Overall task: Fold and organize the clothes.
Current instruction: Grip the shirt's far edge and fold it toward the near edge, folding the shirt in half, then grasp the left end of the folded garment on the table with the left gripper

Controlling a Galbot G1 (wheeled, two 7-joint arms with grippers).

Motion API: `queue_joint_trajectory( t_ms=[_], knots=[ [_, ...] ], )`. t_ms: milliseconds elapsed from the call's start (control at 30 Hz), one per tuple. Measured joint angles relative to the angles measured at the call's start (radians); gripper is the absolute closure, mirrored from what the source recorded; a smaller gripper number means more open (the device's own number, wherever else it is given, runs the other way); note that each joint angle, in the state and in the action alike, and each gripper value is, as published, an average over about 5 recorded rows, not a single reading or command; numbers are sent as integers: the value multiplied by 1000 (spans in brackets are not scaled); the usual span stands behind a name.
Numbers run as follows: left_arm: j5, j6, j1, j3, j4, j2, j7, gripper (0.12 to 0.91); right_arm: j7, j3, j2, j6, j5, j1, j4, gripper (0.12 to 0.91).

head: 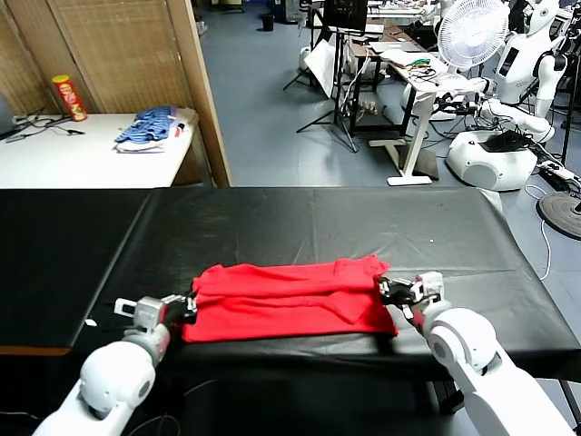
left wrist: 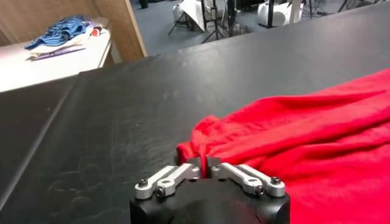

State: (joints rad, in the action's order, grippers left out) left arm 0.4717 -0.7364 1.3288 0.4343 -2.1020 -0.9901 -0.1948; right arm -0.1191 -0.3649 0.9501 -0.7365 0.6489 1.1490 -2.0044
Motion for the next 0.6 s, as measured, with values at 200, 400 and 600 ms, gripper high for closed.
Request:
queue_joint_trajectory(
  t_ms=[200, 400, 600],
  knots=[
    [43, 0, 10, 29, -38, 14, -10, 387, -29, -56, 21, 1, 20, -2, -22, 327],
    [149, 0, -68, 40, -7, -11, -39, 237, -80, -42, 89, 59, -61, -62, 48, 229],
    [242, 0, -177, 8, 108, -64, -56, 232, -82, -5, 164, 78, -99, -133, 177, 228]
  ],
)
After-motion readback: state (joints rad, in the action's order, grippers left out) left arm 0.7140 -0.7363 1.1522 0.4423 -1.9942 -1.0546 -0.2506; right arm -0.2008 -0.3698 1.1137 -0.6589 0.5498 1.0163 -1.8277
